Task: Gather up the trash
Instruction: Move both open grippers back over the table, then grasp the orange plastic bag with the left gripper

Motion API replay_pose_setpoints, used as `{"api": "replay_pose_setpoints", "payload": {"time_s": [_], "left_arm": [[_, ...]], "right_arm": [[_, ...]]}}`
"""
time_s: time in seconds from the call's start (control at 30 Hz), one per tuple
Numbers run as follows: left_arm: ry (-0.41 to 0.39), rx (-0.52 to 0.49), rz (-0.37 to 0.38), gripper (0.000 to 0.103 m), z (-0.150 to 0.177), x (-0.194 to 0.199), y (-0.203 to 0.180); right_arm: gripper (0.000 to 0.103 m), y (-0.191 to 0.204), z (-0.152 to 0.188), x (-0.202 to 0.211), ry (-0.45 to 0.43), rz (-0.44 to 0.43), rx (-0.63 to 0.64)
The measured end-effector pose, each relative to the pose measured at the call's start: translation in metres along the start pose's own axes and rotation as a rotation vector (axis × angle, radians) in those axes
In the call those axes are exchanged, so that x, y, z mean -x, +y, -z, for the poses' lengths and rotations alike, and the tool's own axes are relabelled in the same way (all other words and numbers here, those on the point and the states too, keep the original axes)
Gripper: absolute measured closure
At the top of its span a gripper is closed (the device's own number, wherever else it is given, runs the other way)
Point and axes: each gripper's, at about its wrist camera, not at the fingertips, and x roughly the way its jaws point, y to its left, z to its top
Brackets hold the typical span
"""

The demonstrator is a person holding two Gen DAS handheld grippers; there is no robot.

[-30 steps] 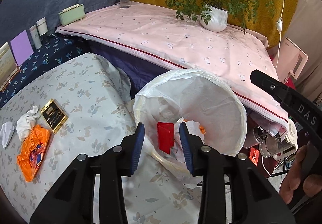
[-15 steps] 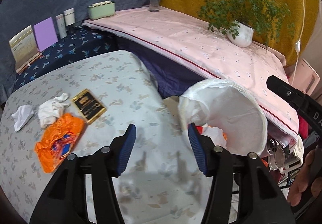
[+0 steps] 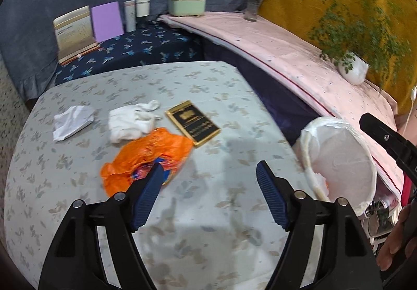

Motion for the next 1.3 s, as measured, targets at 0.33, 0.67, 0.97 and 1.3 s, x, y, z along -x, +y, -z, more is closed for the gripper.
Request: {"api": "replay_pose_setpoints", "payload": {"time_s": [0.33, 0.67, 0.97, 1.3], "left_arm": [[0.038, 0.115, -0.067, 0.026, 0.013, -0.011, 0.07], [0.107, 0.176, -0.087, 0.026, 0.026, -0.04, 0.11], [0.168, 0.207, -0.057, 0.03, 0.027, -0.072, 0.129], [0.22, 0.176, 0.036, 0.087, 0.022, -0.084, 0.131]], "right_arm": [[0.051, 0.05, 0.01, -0.031, 0.058, -0.057, 0.06], [0.05, 0.086, 0.022, -0.074, 0.135, -0.087, 0.104], [0.048, 0.11, 0.029, -0.123, 0.197, -0.095, 0.15], [0.04, 0.13, 0.028, -0.177, 0.251, -0.094, 0.229]]}}
